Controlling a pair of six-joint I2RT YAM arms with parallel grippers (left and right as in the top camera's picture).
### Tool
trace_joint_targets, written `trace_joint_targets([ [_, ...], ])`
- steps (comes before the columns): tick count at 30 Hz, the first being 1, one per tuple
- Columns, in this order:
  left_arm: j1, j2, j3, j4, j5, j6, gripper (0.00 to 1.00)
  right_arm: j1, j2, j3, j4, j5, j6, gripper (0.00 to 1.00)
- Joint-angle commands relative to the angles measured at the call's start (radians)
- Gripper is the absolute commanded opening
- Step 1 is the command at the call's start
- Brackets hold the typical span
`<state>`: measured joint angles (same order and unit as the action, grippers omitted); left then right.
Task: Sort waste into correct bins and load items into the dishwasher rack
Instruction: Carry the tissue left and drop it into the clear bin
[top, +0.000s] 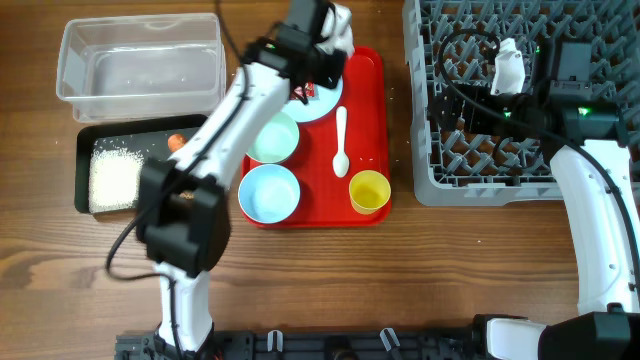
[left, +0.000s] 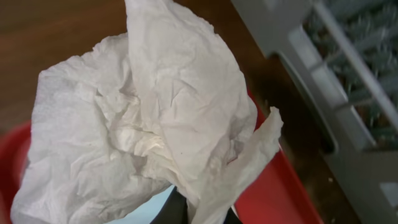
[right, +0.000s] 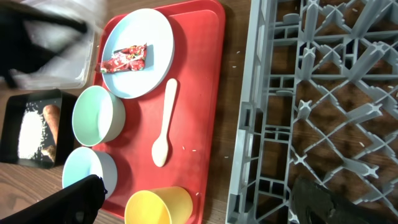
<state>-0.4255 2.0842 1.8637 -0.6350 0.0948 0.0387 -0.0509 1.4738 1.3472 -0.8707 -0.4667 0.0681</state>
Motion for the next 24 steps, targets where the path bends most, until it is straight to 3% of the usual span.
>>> trace_joint_targets([
  [1,0.098,-0.069,0.014,0.019,-0.178,-0.02,0.04,0.006,0.013,0.019,0.011,0.007,0.01,1.0],
  [14,0.408,0.061,0.014,0.005,-0.219,-0.074,0.06,0.006,0.013,0.019,0.001,0.029,0.011,1.0],
  [16,0.438,0.09,0.014,0.004,-0.219,-0.077,0.43,0.006,0.013,0.019,-0.005,0.03,0.011,1.0],
  [18,0.457,0.104,0.014,0.004,-0.219,-0.077,0.95,0.006,0.013,0.019,-0.006,0.03,0.011,1.0],
  [19,0.462,0.105,0.014,0.003,-0.219,-0.077,1.0,0.006,0.013,0.019,-0.006,0.03,0.01,1.0],
  [24,0.462,0.092,0.014,0.003,-0.219,-0.077,1.0,0.006,0.013,0.019,-0.006,0.03,0.01,1.0],
])
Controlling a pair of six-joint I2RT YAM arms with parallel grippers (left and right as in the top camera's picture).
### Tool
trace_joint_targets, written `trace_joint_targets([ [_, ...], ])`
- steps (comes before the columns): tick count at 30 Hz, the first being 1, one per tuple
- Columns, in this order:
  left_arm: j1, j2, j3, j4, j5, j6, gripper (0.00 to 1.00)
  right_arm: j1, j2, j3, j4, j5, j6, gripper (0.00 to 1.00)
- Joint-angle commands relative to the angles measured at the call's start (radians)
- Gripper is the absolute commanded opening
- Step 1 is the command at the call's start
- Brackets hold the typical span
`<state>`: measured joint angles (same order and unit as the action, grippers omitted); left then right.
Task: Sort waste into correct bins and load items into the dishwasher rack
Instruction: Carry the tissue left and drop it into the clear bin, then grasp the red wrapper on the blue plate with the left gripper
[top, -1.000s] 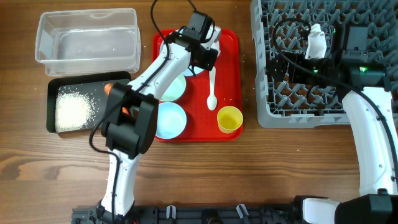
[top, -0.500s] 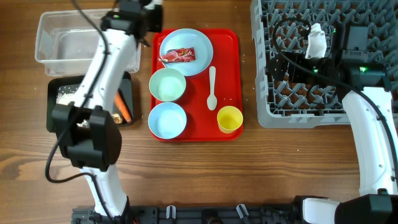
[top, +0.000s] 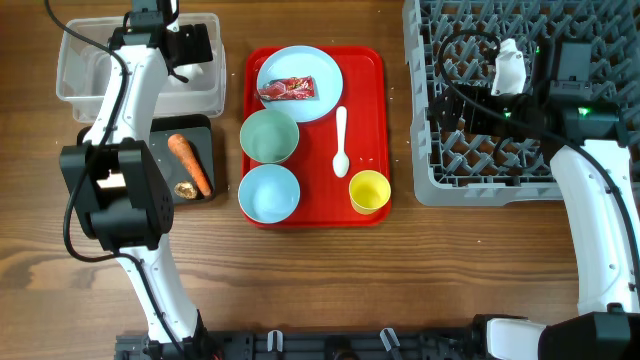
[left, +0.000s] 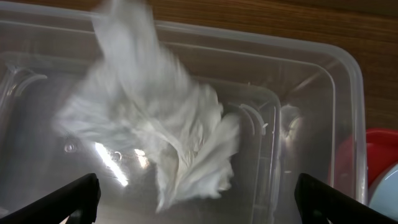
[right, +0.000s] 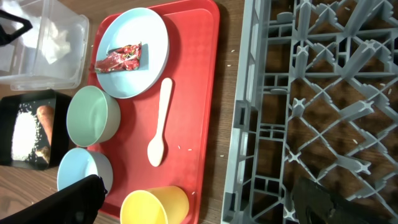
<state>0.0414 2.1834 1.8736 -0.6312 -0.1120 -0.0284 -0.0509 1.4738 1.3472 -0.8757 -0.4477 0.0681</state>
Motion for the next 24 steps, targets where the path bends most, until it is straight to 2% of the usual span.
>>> trace_joint_targets([
  [1,-0.005,-0.013,0.004,-0.005,-0.013,-0.01,1.0,0.006,0.013,0.019,-0.002,0.011,0.01,1.0],
  [4,-0.006,-0.04,0.004,-0.019,-0.001,-0.032,1.0,0.006,0.013,0.019,-0.002,0.011,0.01,1.0],
  [5,-0.01,-0.059,0.005,-0.027,0.045,-0.03,1.0,0.006,0.013,0.019,-0.001,0.011,0.01,1.0],
  [8,-0.048,-0.11,0.005,-0.04,0.217,0.095,1.0,0.006,0.013,0.019,0.001,0.025,0.01,1.0],
  [11,-0.138,-0.127,0.004,-0.048,0.287,0.188,1.0,0.006,0.013,0.019,0.0,0.031,0.01,1.0],
  [13,-0.212,-0.108,0.004,-0.055,0.286,0.252,1.0,0.006,0.013,0.019,0.0,0.031,0.01,1.0],
  [18,-0.344,0.003,0.004,-0.03,0.209,0.313,1.0,0.006,0.013,0.019,-0.005,0.031,0.01,1.0],
  [24,-0.377,0.124,0.004,-0.048,0.175,0.312,1.0,0.006,0.013,0.019,-0.023,0.05,0.01,1.0],
])
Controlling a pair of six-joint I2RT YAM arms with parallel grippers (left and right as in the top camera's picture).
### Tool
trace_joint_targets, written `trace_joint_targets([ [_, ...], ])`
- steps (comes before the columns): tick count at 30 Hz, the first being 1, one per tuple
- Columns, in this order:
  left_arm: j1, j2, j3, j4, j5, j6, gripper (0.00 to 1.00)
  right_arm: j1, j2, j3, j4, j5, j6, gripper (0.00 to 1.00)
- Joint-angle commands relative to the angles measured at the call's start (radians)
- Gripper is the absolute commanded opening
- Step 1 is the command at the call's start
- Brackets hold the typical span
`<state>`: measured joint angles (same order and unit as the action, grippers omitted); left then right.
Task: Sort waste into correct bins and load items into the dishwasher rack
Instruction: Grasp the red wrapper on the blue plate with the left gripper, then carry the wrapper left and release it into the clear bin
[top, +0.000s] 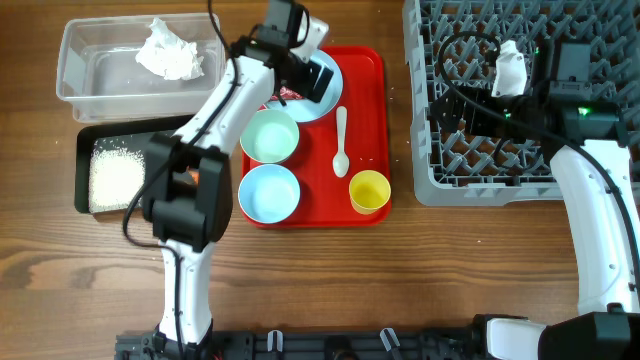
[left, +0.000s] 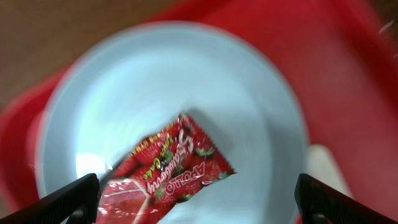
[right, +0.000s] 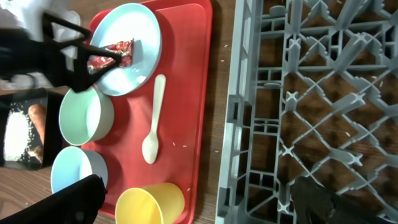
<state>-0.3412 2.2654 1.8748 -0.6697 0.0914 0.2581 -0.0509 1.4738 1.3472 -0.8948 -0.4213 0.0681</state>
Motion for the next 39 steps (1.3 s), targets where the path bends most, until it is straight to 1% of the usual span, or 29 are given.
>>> trace_joint_targets([
  [1,0.006,0.051,0.003,-0.013,-0.029,0.026,1.0,0.006,0.013,0.019,-0.005,0.027,0.01,1.0],
  [8,0.014,0.124,0.003,-0.007,-0.03,0.026,0.98,0.006,0.013,0.019,-0.008,0.032,0.01,1.0],
  [10,0.019,0.142,0.003,-0.003,-0.029,0.026,0.96,0.006,0.013,0.019,-0.013,0.034,0.01,1.0],
  [11,0.022,0.155,0.003,-0.002,-0.029,0.026,0.94,0.006,0.013,0.019,-0.014,0.034,0.01,1.0],
  [12,0.025,0.167,0.003,-0.003,-0.029,0.026,0.88,0.006,0.013,0.019,-0.015,0.034,0.01,1.0],
  [13,0.026,0.172,0.003,-0.003,-0.029,0.026,0.78,0.006,0.013,0.019,-0.015,0.034,0.01,1.0],
  [15,0.027,0.179,0.003,-0.001,-0.029,0.026,0.57,0.006,0.013,0.019,-0.015,0.034,0.01,1.0],
  [16,0.027,0.179,0.003,0.002,-0.029,0.026,0.49,0.006,0.013,0.019,-0.015,0.034,0.01,1.0],
  [17,0.027,0.179,0.003,0.006,-0.029,0.026,0.33,0.006,0.013,0.019,-0.015,0.034,0.01,1.0],
  [18,0.027,0.179,0.003,0.013,-0.029,0.025,0.26,0.006,0.013,0.019,-0.014,0.034,0.01,1.0],
  [19,0.027,0.179,0.003,0.02,-0.029,0.022,0.12,0.006,0.013,0.019,-0.014,0.034,0.01,1.0],
  [20,0.027,0.179,0.003,0.024,-0.029,0.022,0.06,0.006,0.013,0.019,-0.014,0.034,0.01,1.0],
  [21,0.027,0.179,0.003,0.027,-0.029,0.014,0.04,0.006,0.013,0.019,-0.014,0.034,0.01,1.0],
  [25,0.024,0.158,0.005,0.035,-0.033,-0.06,0.04,0.006,0.013,0.019,-0.012,0.034,0.01,1.0],
  [27,0.026,0.123,0.005,0.035,-0.033,-0.089,0.04,0.006,0.013,0.019,-0.011,0.034,0.01,1.0],
  [31,0.027,-0.005,0.006,0.034,-0.041,-0.148,0.04,0.006,0.013,0.019,-0.011,0.034,0.01,1.0],
  [33,0.032,-0.08,0.006,0.032,-0.071,-0.185,0.04,0.006,0.013,0.019,-0.011,0.034,0.01,1.0],
  [35,0.05,-0.155,0.006,0.018,-0.134,-0.207,0.04,0.006,0.013,0.019,-0.012,0.034,0.01,1.0],
  [39,0.116,-0.212,0.006,-0.002,-0.229,-0.222,0.04,0.006,0.013,0.019,-0.011,0.034,0.01,1.0],
])
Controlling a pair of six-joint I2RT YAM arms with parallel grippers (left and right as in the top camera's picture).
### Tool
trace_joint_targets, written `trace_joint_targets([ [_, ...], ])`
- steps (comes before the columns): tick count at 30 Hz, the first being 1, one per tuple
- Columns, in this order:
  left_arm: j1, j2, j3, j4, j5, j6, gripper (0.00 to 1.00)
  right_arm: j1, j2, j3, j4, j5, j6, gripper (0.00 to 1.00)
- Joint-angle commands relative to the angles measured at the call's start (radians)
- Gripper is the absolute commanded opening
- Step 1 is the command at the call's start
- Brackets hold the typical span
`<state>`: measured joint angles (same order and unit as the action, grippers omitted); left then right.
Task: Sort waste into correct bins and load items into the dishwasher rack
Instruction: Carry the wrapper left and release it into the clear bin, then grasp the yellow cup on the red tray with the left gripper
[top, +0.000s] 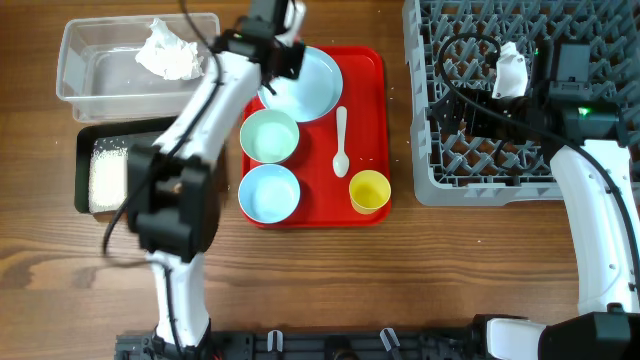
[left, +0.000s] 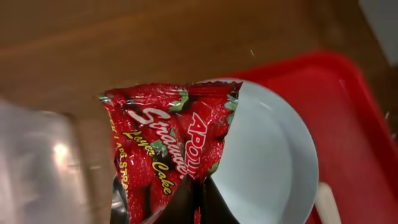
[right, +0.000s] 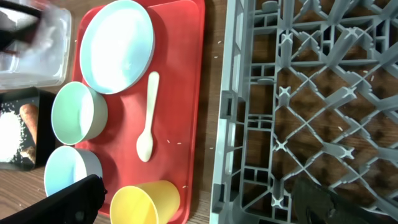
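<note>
A red strawberry-cake wrapper hangs from my left gripper, which is shut on it. In the overhead view the left gripper is over the upper left rim of the bare light-blue plate, between the red tray and the clear bin. A crumpled white tissue lies in that bin. My right gripper stands open above the grey dishwasher rack, holding nothing.
On the red tray sit a green bowl, a blue bowl, a yellow cup and a white spoon. A black tray with rice and a carrot lies below the clear bin.
My left gripper was open over the wrapper lying on the plate. It is now shut on the wrapper, held up near the plate's left rim, and the plate is bare. The right arm stayed put.
My left gripper first held the tissue above the red tray. Then it was open over the clear bin with the tissue dropping in. After that it stood open over the wrapper on the plate, and now it holds that wrapper.
</note>
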<state>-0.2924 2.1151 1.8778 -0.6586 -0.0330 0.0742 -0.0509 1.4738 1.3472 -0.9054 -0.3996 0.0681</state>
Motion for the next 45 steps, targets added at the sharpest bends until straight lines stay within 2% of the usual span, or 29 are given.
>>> trace_joint_targets([
  [1,0.09,-0.062,0.003,-0.019,-0.116,-0.038,0.04,0.006,0.013,0.019,0.0,0.012,0.01,1.0],
  [3,0.149,-0.052,0.002,-0.042,-0.122,-0.039,0.04,0.006,0.013,0.019,0.0,0.012,0.011,1.0],
  [8,0.319,0.011,0.001,-0.053,-0.109,-0.137,0.04,0.006,0.013,0.019,0.003,0.012,0.01,1.0],
  [9,0.343,0.025,0.001,-0.053,-0.096,-0.143,0.16,0.006,0.013,0.019,0.003,0.012,0.011,1.0],
  [10,0.368,0.036,0.001,-0.055,-0.062,-0.143,0.42,0.006,0.013,0.019,0.004,0.012,0.011,1.0],
  [11,0.385,0.042,0.001,-0.057,-0.031,-0.143,0.97,0.006,0.013,0.019,0.004,0.012,0.01,1.0],
  [12,0.4,0.046,0.001,-0.056,-0.002,-0.143,1.0,0.006,0.013,0.019,0.004,0.012,0.011,1.0],
  [18,0.421,0.045,0.001,-0.059,0.071,-0.141,1.0,0.006,0.013,0.019,0.003,0.012,0.011,0.99],
  [23,0.376,-0.01,0.001,-0.127,0.275,-0.082,1.0,0.006,0.013,0.019,0.013,0.012,0.011,1.0],
  [25,0.336,-0.049,0.001,-0.187,0.306,-0.082,1.0,0.006,0.013,0.019,0.028,0.012,0.014,1.0],
  [36,0.045,-0.086,0.001,-0.53,0.306,-0.082,1.0,0.006,0.013,0.019,0.045,0.011,0.014,1.0],
  [39,-0.027,-0.086,0.001,-0.586,0.272,-0.081,1.0,0.006,0.013,0.019,0.047,0.012,0.014,1.0],
  [45,-0.139,-0.086,0.001,-0.595,0.2,-0.079,1.0,0.006,0.013,0.019,0.042,0.012,0.013,1.0],
])
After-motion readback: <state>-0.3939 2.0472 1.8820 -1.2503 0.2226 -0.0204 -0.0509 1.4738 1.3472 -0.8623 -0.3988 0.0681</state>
